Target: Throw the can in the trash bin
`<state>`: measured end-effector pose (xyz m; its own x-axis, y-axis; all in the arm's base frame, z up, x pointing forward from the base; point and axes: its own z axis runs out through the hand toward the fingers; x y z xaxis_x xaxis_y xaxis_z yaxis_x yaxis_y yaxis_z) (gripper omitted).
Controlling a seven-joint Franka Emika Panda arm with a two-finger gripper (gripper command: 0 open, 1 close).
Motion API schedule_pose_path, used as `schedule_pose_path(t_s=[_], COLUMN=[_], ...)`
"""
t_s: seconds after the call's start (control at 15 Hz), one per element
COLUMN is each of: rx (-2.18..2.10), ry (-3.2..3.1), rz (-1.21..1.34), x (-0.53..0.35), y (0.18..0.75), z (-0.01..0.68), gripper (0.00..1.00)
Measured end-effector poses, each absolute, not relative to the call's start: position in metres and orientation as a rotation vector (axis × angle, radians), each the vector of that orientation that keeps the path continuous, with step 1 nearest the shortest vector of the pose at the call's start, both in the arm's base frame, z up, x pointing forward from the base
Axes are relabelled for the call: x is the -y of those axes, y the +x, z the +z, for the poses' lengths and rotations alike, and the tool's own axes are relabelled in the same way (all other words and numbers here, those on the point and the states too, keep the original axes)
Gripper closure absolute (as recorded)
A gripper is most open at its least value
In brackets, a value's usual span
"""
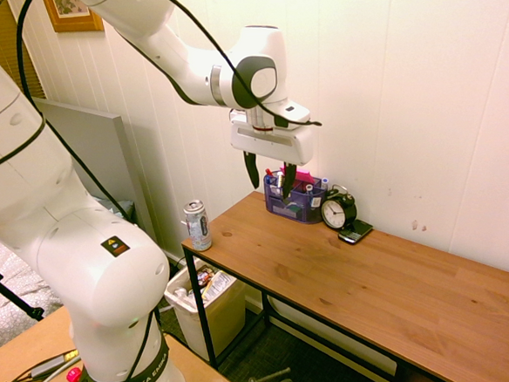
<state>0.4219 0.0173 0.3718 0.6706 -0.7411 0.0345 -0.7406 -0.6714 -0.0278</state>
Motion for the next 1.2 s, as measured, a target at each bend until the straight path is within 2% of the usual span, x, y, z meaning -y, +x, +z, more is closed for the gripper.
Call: schedule_pose_path(t_s=[0.6,1.2], rx=[-1.162,-0.975], ry=[-2.87,-3.032], rz=[0.008,0.062], x=[-0.06,-0.143], y=[0.409,0.341], z=[0.351,0.31], gripper=[0.0,0.0])
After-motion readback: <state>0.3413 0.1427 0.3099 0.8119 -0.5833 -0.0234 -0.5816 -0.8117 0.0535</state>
